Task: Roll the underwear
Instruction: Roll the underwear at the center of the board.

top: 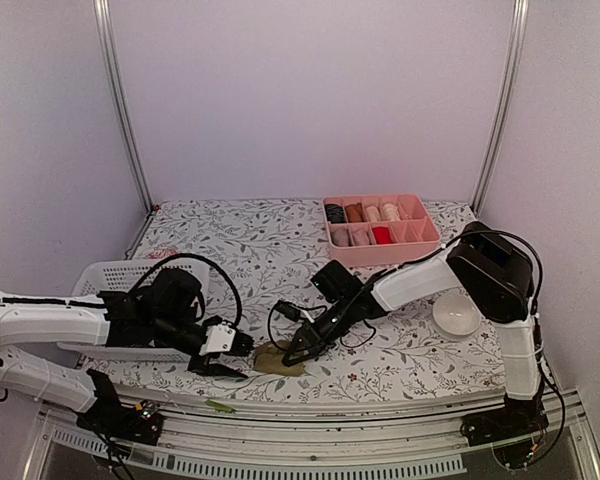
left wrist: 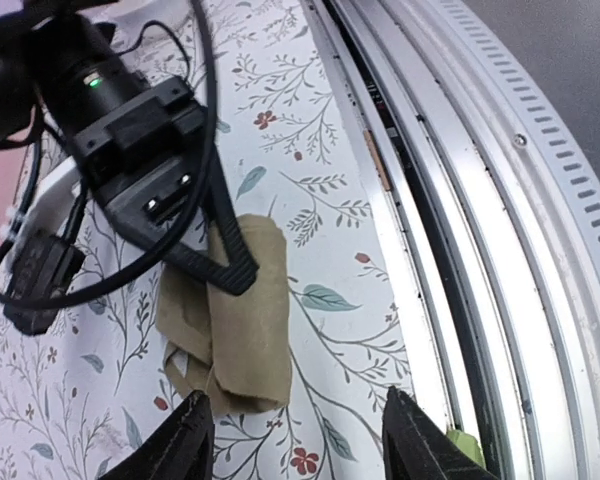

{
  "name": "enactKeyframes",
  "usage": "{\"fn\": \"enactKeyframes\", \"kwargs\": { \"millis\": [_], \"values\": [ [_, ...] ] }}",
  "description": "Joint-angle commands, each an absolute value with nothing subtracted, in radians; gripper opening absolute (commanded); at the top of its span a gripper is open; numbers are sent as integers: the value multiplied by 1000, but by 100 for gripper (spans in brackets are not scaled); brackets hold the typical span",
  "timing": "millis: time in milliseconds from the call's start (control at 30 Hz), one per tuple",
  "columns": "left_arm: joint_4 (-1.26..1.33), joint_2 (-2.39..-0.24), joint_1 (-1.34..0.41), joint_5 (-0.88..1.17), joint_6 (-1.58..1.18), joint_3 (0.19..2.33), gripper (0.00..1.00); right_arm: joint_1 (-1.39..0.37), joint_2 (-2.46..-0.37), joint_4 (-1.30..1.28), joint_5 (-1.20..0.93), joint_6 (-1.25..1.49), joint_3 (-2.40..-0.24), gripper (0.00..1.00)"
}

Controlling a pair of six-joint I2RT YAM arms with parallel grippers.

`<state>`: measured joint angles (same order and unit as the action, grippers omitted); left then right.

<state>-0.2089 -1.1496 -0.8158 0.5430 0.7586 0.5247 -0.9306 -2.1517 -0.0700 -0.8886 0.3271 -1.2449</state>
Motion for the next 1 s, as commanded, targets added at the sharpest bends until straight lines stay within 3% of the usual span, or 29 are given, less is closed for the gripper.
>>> {"fn": "enactKeyframes", "kwargs": {
  "millis": [0,433,633,833,967],
  "values": [
    [-56,-1178,-917,406,779,502,58,-923,-2254,-196,-920,368,-1278,0],
    [119,-1515,-1025,159,786,572,52,-895,-2335,-173,-1000,483,-1302,0],
    [63,-1567,-1023,118,781,593,22,-890,-2315,-172,-996,495,-1299,0],
    [-88,-1581,-998,176,780,629,4,-860,-2160,-90,-912,491,-1190,26],
    [-232,-1624,-914,327,788,726,1,-834,-1981,31,-774,507,-1028,40]
  ]
}}
